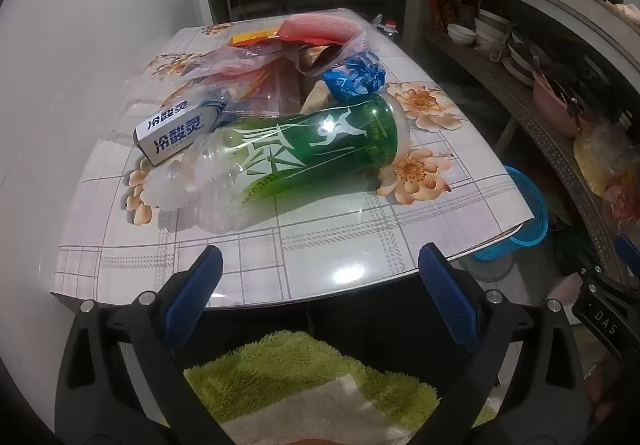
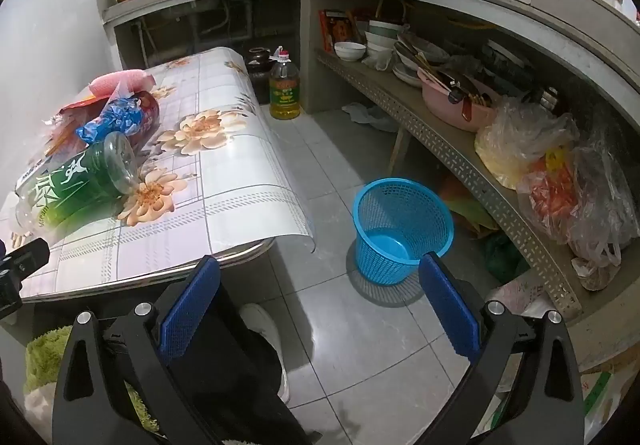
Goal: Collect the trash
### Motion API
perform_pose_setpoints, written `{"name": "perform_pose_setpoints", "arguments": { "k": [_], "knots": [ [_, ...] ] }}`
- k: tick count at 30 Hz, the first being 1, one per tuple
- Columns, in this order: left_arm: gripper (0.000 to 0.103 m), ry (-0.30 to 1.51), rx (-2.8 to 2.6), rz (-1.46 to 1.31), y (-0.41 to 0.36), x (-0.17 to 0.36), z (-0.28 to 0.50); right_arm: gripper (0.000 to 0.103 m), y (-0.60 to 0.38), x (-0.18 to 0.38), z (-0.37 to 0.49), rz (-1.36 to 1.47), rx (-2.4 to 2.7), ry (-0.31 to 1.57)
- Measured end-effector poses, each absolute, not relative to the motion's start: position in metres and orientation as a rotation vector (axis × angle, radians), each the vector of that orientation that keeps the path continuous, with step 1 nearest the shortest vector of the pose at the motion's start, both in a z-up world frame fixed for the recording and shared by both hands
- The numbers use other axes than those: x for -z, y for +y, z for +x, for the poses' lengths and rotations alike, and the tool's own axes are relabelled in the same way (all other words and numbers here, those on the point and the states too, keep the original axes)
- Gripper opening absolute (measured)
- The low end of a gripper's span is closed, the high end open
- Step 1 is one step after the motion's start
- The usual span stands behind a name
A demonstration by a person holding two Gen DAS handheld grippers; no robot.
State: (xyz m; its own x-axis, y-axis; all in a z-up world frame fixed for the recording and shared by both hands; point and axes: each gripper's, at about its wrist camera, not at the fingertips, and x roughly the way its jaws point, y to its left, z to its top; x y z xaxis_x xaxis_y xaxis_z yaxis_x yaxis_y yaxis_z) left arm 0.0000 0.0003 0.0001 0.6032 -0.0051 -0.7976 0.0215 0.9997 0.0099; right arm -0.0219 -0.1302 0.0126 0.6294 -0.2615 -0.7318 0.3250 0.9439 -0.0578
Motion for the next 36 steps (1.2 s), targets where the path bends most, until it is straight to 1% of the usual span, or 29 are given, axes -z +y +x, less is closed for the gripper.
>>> {"name": "perform_pose_setpoints", "arguments": {
  "k": [36],
  "knots": [
    [0.094,0.908,0.029,0.021,-0.0007,-0.0034,-0.0015,0.097,-0.1262,-0.0138,-0.0160,0.081,0.334,0.823]
  ]
}}
